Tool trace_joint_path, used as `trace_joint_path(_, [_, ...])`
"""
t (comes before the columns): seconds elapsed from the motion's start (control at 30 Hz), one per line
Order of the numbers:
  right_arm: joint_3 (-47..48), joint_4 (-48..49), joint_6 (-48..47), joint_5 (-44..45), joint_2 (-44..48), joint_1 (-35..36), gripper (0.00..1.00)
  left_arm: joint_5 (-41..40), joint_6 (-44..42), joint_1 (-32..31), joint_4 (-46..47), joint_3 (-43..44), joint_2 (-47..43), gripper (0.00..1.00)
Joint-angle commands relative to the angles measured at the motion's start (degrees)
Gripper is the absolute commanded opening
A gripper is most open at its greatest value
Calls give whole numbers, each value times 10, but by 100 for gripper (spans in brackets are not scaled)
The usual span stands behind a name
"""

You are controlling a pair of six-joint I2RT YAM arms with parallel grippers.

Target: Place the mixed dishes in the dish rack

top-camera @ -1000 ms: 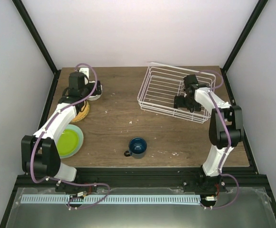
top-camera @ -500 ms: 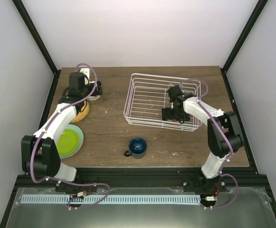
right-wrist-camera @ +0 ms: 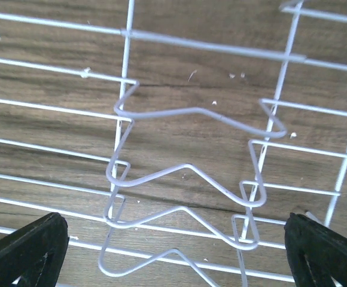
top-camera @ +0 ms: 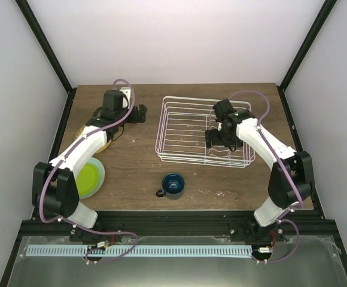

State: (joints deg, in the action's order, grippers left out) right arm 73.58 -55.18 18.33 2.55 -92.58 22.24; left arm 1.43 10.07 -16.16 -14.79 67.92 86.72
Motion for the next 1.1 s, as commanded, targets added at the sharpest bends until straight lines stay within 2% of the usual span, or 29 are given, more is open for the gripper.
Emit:
trace_joint_path(0.0, [59, -50, 15, 31, 17, 4, 100, 37, 32, -14, -2, 23, 20, 100])
trace_joint_path(0.27, [143, -35, 39, 92, 9, -27, 100, 40, 39, -60, -2, 64, 80, 100])
trace_joint_path(0.5, [215, 7, -10, 94, -36, -148, 100, 69, 38, -69, -14, 118, 144, 100])
trace_joint_path(0.63, [242, 4, -43, 101, -56, -220, 100, 54, 26, -81, -7, 128, 166, 100])
trace_joint_path(0.83, [217, 29, -71, 79, -71, -285, 100, 53, 10, -102, -20, 154, 211, 100])
trace_joint_path(1.07, [141, 74, -77, 33, -81, -294, 100, 35, -3, -119, -51, 153, 244, 100])
